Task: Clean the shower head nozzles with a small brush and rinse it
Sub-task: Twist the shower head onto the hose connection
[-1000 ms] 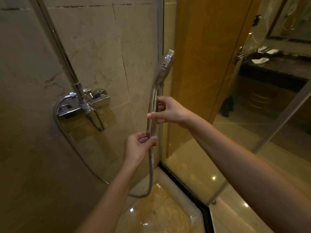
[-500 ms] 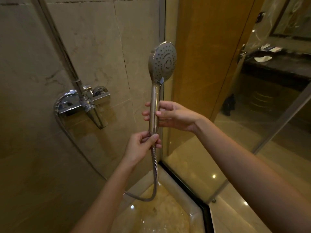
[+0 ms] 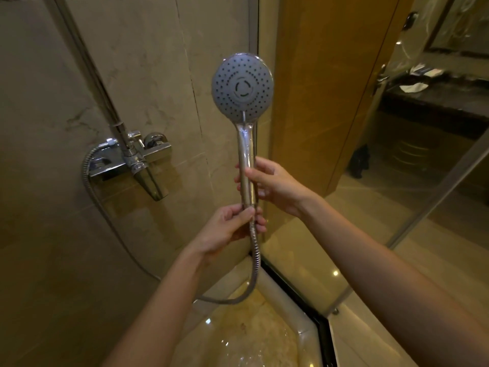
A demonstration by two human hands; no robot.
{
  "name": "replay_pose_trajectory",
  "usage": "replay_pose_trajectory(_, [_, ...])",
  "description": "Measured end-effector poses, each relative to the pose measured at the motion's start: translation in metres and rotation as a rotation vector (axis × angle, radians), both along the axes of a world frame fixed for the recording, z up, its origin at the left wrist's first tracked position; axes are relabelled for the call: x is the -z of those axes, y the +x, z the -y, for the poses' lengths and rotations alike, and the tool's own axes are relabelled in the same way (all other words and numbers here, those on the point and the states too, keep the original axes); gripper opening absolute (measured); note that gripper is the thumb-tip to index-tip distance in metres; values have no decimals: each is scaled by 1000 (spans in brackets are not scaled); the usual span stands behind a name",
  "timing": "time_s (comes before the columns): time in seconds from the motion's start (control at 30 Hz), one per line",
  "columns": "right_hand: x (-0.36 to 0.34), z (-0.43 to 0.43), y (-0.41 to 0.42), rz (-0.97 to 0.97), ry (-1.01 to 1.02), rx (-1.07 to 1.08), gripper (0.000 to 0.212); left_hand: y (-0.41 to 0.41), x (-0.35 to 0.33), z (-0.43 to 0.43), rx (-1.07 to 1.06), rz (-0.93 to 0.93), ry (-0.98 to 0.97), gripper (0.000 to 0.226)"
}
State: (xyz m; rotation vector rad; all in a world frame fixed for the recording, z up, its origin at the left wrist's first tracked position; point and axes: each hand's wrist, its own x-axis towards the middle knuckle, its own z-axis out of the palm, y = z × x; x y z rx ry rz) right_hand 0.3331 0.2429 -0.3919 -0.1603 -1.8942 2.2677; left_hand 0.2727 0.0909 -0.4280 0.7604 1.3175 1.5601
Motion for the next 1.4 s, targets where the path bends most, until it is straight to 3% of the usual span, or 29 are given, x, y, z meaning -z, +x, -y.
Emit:
replay_pose_trajectory(0.1, [9,8,2,67,-247,-348,54,1,-8,-3,124,158,48,20])
replay_pose_trajectory(0.17, [14,11,2,60,-292,-430,44,1,-11,-4,178,317,100,25])
replay_pose_trajectory(0.27, [19,13,0,96,-177,-200,34,-4,-7,-3,174,436,76,29])
replay_pose_trajectory(0.4, [30,19,-1,95,60,129,31,-1,11,-9,36,307,-87,31])
replay_pose_trajectory(0.53, [32,23,-1,83,229,324,34,6,30,-12,-90,246,-121,31])
replay_pose_trajectory(0.6, [34,25,0,62,149,292,32,11,35,-14,-84,288,-73,32])
replay_pose_trajectory(0.7, [33,29,-1,0,-176,149,22,14,39,-15,-2,377,32,37])
replay_pose_trajectory(0.83, [44,31,-4,-4,-269,165,19,14,49,-15,90,430,13,52])
replay_pose_trajectory(0.9, [55,34,-7,18,-251,232,18,11,58,-14,59,411,-91,53])
replay_pose_trajectory(1.0, [74,35,-10,53,-185,322,18,2,75,0,43,202,-359,41])
replay_pose_trajectory(1.1, [97,31,-10,103,-101,391,14,-20,90,21,-190,86,-467,24])
replay_pose_trajectory(1.2, [122,29,-4,255,4,416,10,-60,84,37,-651,116,-384,23])
replay_pose_trajectory(1.3, [155,30,6,362,103,423,10,-110,68,49,-869,48,-340,12])
replay_pose_trajectory(1.4, [186,29,10,402,254,460,17,-148,53,51,-973,-163,-417,51])
